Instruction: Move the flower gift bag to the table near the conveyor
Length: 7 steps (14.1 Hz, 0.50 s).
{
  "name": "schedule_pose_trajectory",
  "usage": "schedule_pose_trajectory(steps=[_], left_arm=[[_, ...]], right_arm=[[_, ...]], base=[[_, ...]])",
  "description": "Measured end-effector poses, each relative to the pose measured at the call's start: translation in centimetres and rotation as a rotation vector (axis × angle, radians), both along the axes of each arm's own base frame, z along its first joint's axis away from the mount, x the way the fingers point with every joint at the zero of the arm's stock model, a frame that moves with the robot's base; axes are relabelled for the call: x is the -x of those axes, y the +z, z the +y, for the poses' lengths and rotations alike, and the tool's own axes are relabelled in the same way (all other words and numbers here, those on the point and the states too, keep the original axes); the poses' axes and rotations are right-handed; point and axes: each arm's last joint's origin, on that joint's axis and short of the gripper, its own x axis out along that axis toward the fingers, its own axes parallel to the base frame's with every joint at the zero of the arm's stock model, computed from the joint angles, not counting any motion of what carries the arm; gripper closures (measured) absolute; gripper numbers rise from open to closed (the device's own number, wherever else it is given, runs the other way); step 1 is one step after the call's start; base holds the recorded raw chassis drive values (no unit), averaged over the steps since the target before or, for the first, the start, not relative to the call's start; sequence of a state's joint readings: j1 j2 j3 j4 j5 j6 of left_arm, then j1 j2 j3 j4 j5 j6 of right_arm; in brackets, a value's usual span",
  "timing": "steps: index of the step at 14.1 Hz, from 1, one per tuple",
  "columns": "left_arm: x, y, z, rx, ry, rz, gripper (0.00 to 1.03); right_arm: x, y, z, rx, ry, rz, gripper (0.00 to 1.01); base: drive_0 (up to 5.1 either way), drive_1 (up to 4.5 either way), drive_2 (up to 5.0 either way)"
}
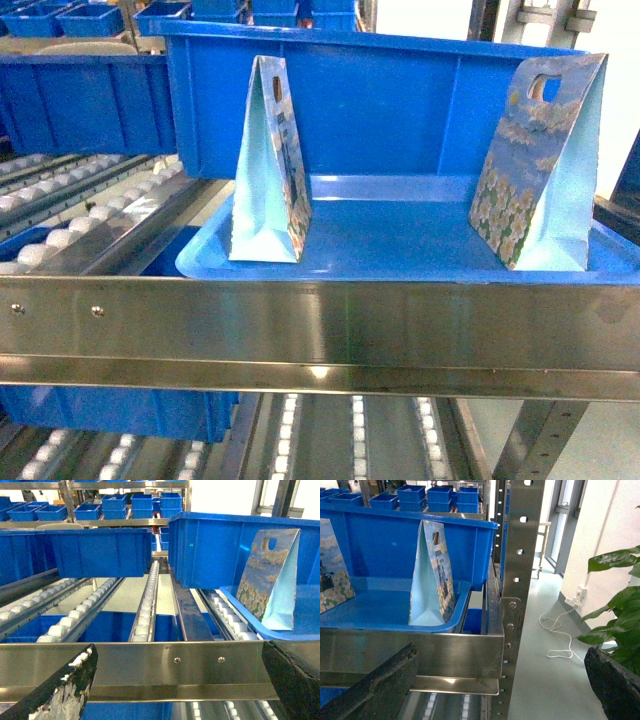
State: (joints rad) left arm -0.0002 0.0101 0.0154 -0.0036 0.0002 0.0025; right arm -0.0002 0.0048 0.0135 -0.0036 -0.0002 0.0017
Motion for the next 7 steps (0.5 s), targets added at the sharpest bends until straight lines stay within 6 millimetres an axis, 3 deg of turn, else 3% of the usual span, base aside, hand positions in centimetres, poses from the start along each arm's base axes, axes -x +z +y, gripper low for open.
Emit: schedule_pose_trajectory(steps=[7], left_arm=[[0.0, 0.0, 0.0, 0.0, 0.0, 0.0, 0.05]], right_arm=[[0.0, 0.0, 0.0, 0.0, 0.0, 0.0, 0.03]], base=[[0.0, 0.0, 0.0]])
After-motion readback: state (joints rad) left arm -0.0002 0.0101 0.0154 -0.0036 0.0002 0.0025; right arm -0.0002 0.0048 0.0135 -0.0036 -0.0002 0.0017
